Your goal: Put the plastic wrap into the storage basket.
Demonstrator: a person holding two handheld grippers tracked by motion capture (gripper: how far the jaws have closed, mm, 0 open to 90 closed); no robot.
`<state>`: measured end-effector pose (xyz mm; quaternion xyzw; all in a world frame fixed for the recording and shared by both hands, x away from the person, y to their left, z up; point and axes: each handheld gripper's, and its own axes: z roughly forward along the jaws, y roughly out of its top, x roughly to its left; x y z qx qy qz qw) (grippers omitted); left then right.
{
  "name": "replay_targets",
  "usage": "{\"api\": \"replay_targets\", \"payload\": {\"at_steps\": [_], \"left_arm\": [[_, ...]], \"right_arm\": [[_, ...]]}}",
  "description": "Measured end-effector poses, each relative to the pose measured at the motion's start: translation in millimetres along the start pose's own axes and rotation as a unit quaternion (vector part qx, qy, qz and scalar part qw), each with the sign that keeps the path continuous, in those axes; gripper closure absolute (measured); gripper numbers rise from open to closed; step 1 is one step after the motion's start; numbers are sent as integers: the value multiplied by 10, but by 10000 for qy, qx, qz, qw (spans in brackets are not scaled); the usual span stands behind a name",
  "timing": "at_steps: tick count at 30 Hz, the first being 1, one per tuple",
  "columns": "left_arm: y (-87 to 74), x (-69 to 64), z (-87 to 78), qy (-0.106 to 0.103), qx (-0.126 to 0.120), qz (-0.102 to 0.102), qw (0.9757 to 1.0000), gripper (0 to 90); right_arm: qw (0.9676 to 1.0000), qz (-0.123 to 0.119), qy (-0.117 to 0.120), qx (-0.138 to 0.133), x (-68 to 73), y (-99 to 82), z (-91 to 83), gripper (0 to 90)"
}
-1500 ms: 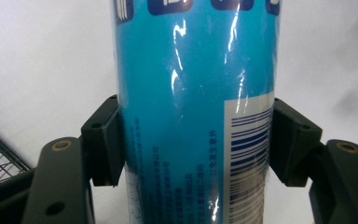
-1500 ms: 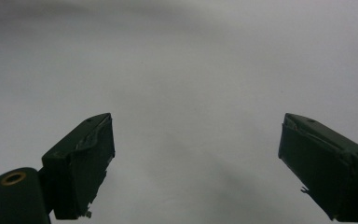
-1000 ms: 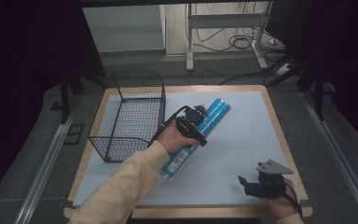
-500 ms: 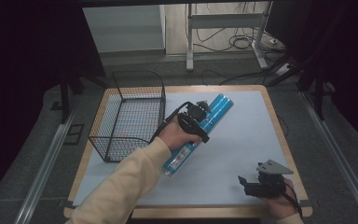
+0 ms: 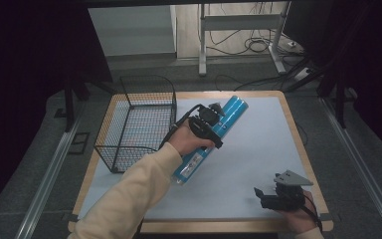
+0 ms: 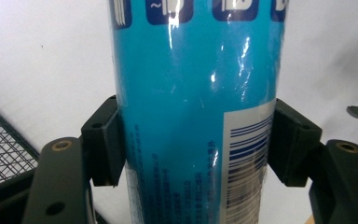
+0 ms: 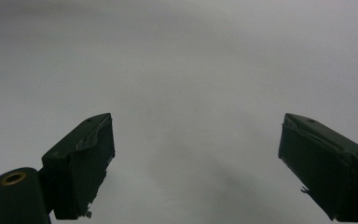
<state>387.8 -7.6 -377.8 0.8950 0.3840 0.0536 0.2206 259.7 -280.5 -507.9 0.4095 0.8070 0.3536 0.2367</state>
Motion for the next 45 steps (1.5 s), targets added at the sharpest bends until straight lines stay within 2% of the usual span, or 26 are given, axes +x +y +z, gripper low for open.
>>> {"api": "replay_targets", "payload": {"at_steps": [7, 8, 17, 21, 34, 45], "left_arm": [[58, 21, -76, 57, 3, 49, 10000, 314], [62, 17, -76, 52, -52, -6, 10000, 314], [147, 68, -155, 126, 51, 35, 9999, 314], [202, 87, -202, 223, 67, 81, 9997, 314], [346, 199, -340, 358, 67, 49, 9993, 314], [471, 308, -487, 491, -36, 36, 9988, 314]], "right_arm": [[10000, 10, 8, -5, -2, 0, -4, 109], [10000, 10, 8, -5, -2, 0, -4, 109], [10000, 37, 14, 6, -4, 0, -5, 109], [10000, 27, 7, 9, -7, -2, -3, 109], [10000, 49, 5, 1, -15, 0, -5, 110], [10000, 55, 19, 14, -14, 1, -9, 110]]}}
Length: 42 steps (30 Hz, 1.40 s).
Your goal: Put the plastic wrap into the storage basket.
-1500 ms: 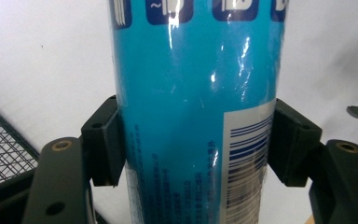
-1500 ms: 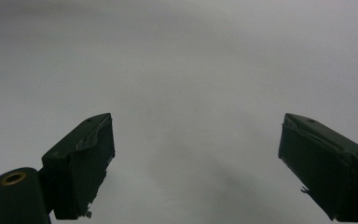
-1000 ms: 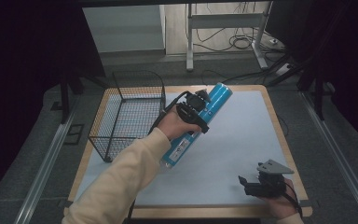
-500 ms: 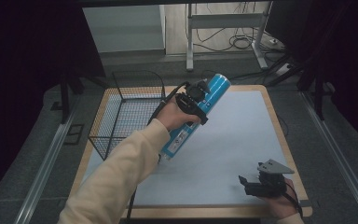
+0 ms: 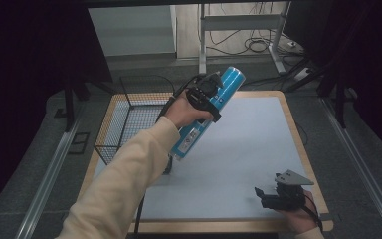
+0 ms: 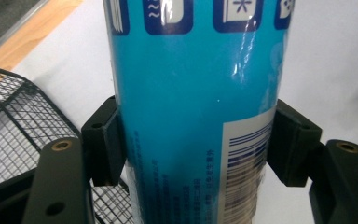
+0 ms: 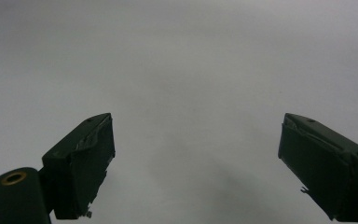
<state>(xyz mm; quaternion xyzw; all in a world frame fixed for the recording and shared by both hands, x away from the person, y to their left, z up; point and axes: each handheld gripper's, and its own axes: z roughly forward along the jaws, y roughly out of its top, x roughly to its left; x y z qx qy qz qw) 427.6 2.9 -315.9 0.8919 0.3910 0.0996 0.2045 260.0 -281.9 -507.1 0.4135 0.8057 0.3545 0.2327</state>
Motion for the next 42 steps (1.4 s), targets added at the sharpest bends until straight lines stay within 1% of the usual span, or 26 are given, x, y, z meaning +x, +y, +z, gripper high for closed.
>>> {"api": "replay_targets", "payload": {"at_steps": [3, 5, 12, 17, 20, 21, 26, 32, 38, 42], "left_arm": [[23, 28, -13, 34, 15, -3, 10000, 314], [39, 42, -17, 122, 52, 25, 9999, 314], [90, 111, -48, 100, 6, -37, 9999, 314], [130, 160, -75, 155, -7, -67, 9999, 314], [160, 207, -98, 207, 35, -54, 9998, 314], [168, 220, -104, 215, 5, -104, 9997, 315], [199, 306, -171, 323, -11, -148, 9994, 314], [196, 381, -218, 410, -43, -232, 9989, 314], [160, 444, -189, 507, 74, -208, 9985, 315], [124, 513, -192, 541, 60, -287, 9981, 314]], "right_arm": [[10000, -9, 1, 4, -2, -1, 1, 110], [10000, -7, -1, 2, -3, -1, 1, 110], [10000, -10, -15, 5, -7, -3, 2, 110], [10000, 26, -61, -9, -9, 4, 4, 111], [10000, 15, -60, -1, -12, -2, 7, 111], [10000, 23, -64, -1, -15, -2, 6, 111], [10000, 42, -84, -3, -24, -2, 2, 111], [9999, 46, -99, -10, -29, -2, 1, 111], [9999, 66, -92, -3, -32, -3, -4, 111], [9999, 55, -92, -8, -31, -3, -4, 111]]}}
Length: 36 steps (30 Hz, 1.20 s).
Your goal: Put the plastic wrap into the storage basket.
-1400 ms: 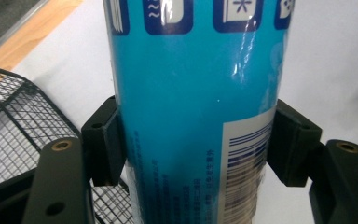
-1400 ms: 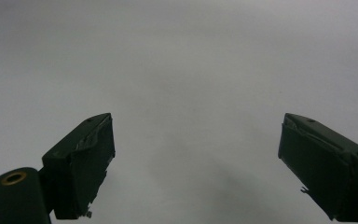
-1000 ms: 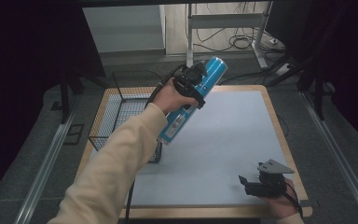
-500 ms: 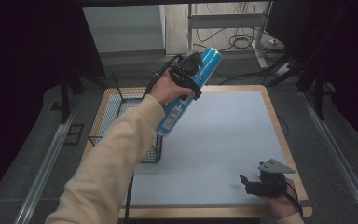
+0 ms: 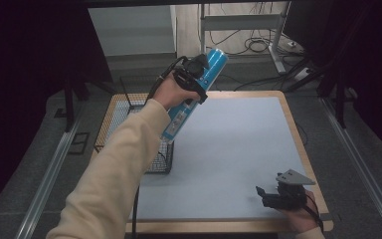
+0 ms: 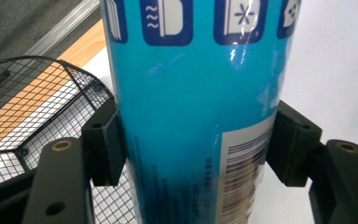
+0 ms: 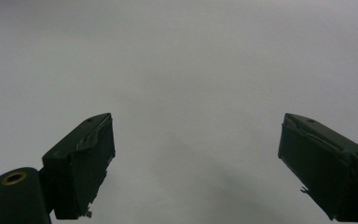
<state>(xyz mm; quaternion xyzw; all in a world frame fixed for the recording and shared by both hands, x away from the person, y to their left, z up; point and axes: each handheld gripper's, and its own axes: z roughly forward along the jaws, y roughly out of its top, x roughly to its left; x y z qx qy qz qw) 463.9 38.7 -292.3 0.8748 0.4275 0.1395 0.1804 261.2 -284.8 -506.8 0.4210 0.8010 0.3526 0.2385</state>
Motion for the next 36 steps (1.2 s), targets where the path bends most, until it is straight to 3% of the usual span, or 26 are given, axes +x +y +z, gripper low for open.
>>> {"api": "replay_targets", "payload": {"at_steps": [10, 16, 29, 36], "left_arm": [[-122, 257, 26, 153, 51, -246, 9996, 314], [-184, 391, 60, 373, 102, -319, 9987, 314], [-316, 612, 203, 584, 224, -511, 9967, 315], [-418, 716, 323, 597, 287, -680, 9955, 315]], "right_arm": [[10000, 1, -18, -6, -3, 5, 4, 110], [10000, -1, -38, -10, -7, 6, 0, 111], [10000, -11, -51, -45, -6, 11, -3, 111], [10000, -14, -50, -31, -11, 6, -1, 111]]}}
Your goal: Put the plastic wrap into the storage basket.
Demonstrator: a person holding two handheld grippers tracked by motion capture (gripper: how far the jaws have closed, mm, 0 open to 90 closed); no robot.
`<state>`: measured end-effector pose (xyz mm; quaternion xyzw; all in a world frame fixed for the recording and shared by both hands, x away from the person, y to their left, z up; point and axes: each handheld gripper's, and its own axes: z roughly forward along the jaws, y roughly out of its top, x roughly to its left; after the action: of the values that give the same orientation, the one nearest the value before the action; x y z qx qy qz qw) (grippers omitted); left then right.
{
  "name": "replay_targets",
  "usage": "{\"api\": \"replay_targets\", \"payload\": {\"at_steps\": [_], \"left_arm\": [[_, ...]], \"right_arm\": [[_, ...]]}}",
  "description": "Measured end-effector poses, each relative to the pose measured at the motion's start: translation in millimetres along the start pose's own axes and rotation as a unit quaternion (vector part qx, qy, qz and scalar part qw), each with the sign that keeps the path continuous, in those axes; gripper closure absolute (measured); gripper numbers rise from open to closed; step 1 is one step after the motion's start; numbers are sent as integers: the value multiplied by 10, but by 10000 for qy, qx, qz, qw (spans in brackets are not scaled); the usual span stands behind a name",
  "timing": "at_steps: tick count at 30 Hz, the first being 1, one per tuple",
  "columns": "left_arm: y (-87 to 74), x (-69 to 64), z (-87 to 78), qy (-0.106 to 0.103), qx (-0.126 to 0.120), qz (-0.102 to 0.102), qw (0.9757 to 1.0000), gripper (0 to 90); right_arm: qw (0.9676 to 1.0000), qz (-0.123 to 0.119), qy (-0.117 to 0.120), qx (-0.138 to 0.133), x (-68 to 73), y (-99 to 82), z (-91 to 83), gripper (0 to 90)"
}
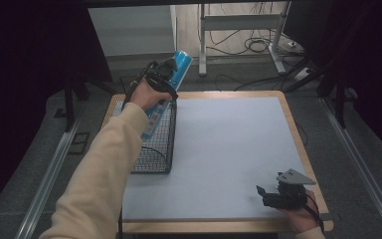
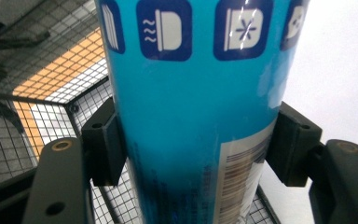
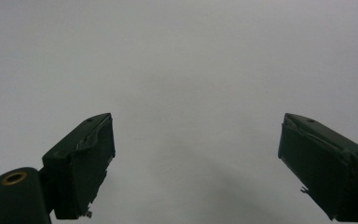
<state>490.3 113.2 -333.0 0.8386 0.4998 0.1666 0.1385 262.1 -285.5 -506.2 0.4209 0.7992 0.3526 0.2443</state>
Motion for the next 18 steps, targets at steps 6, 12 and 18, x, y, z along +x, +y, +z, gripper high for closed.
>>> {"api": "replay_targets", "payload": {"at_steps": [6, 12, 18], "left_arm": [[-65, 77, 101, 54, 78, -38, 9999, 315], [-135, 129, 241, 54, 190, -39, 9998, 315], [-185, 176, 398, 57, 275, -94, 9996, 314]], "right_arm": [[10000, 7, -6, 17, 4, -3, 9, 111], [10000, 14, -11, 25, 7, -6, 14, 111], [10000, 20, -9, 43, 4, -9, 16, 111]]}}
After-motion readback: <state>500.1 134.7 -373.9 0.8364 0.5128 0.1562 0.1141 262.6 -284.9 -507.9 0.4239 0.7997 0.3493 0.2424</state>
